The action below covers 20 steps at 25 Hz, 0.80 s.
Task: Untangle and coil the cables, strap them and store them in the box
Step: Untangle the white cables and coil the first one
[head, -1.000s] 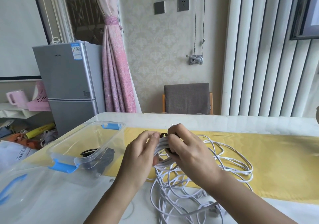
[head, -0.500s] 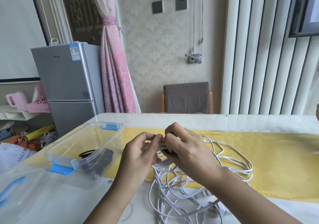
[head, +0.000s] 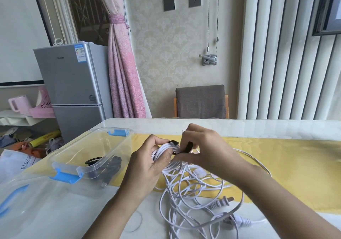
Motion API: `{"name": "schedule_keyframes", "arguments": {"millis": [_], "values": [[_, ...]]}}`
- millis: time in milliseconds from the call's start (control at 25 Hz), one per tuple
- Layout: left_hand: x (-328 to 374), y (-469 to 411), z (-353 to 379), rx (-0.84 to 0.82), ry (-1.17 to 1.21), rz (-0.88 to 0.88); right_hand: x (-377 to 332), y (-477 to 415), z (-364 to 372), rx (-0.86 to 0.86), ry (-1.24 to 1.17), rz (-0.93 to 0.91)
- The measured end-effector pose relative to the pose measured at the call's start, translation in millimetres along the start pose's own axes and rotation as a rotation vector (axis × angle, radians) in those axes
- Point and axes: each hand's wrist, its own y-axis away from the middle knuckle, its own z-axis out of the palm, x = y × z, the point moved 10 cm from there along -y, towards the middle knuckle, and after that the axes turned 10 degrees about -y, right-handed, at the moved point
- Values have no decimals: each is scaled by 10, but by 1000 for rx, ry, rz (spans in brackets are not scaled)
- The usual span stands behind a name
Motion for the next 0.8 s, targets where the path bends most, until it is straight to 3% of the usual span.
{"name": "schedule_keyframes", "arguments": {"millis": [120, 280, 480, 800], "values": [[-55, 5, -31, 16, -62, -9, 127, 11, -91, -71, -75, 126], [-42, 7, 9, -18, -97, 18, 60, 48, -53, -147, -42, 124], [-95, -36, 29, -23, 65, -62, -163, 64, -32, -132, -108, 15], [-180, -47, 2, 3, 240, -135, -185, 59, 6, -79, -302, 64]]}}
